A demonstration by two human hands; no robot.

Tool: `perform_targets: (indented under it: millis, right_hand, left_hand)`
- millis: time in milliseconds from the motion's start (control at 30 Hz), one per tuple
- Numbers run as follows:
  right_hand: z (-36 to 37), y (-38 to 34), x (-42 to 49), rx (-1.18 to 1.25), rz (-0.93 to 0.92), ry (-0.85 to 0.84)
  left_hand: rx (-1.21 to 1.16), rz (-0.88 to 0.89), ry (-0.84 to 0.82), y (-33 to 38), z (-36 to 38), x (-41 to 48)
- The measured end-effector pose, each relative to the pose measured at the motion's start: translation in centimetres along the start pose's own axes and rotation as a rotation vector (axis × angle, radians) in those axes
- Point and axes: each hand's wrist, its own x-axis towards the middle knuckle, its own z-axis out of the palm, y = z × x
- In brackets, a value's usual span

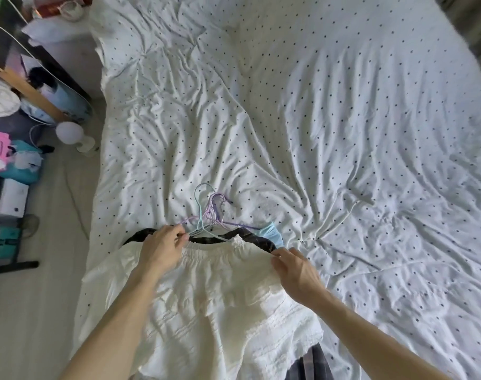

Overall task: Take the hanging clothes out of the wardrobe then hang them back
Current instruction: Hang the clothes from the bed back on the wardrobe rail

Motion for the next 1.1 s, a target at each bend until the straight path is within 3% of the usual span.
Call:
perform_targets:
  millis: [233,533,700,900,1000,1100]
  right_hand:
    - [-7.3,4.7,-12.1,0.159,0.101,0.331]
    - [-20.7,14.7,-31.3,0.181,0.314,0.896]
    - [-25.3,21.1,-45.2,0.245,0.474,1.129]
    - [-25.2,27.0,-63.1,0.227,0.768,1.523]
    - [-22.0,28.7,-70.1,0.403,0.821,1.540]
    - [-18.6,29.4,-75.4,0.520,0.877,1.440]
  left_hand:
    - [-0.211,0.211,-0.199,12.8,-9.3,-6.7]
    - [-0.396,0.693,-0.455,40.8,-15.8,-19.5]
    - [-0.385,0.984,-0.594,57.1,-12.7,-29.9]
    - [-0.375,1.142,-0.857,72.2,-4.9,-47.2]
    - [-0.386,1.147,-0.990,76.6,-0.1,-56.4]
    - [-0.396,1.125,-1.109,79.0,4.5,-64.9]
